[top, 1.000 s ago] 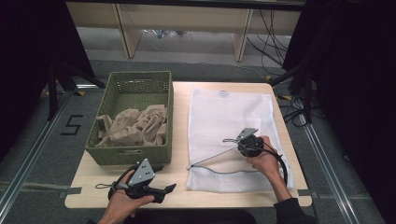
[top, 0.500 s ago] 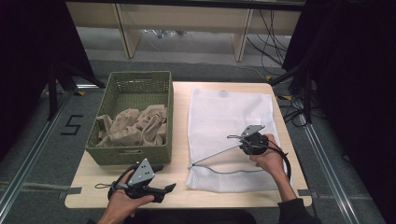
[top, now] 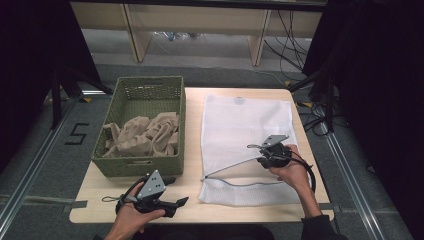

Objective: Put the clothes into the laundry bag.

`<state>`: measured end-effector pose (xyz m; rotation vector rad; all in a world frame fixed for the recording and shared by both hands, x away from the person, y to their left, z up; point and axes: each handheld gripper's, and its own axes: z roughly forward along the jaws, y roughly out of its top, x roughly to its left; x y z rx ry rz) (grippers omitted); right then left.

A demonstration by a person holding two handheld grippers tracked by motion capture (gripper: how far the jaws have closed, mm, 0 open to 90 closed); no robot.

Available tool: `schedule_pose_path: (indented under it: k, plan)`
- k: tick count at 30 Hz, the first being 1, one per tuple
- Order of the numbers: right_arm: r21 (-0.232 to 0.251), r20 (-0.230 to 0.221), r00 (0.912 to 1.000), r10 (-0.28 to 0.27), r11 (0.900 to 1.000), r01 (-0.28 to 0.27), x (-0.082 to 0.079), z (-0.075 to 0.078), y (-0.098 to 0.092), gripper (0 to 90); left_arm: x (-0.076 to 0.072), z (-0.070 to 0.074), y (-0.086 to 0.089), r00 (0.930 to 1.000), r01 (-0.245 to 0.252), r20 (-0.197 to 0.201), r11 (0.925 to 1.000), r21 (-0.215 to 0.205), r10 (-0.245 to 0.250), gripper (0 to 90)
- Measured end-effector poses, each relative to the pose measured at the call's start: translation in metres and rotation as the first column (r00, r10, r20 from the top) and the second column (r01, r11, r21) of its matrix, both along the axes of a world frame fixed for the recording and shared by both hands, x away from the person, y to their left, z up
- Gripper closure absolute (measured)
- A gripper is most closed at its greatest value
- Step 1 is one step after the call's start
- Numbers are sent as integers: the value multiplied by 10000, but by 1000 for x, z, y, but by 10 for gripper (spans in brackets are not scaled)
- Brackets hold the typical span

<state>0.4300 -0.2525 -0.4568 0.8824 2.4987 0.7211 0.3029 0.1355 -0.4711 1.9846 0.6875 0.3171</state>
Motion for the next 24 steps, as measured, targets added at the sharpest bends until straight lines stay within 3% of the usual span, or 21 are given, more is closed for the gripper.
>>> schedule_pose_path:
  k: [3,5,12,18,22,24]
  plan:
    - [-294,42,10000,16,9996,-15,-1,2,1,733,0,0,0,10000,-5,-7,10000,34,5,252]
    - [-589,237,9994,255,9980,-240,-3,4,3,813,0,0,0,10000,40,12,10000,69,-41,254]
    - [-498,512,9984,258,9985,-232,-6,7,3,898,0,0,0,9999,11,-130,10000,14,-11,255]
    - [-471,796,9964,295,9986,-258,-7,11,3,900,0,2,2,9999,-106,-43,9997,198,107,253]
    - [-275,821,9962,285,9993,-263,-6,20,5,900,1,3,3,9999,-100,-47,9999,85,101,251]
    - [-325,918,9952,351,9990,-322,-4,22,5,900,2,4,4,9999,-68,76,9996,274,66,251]
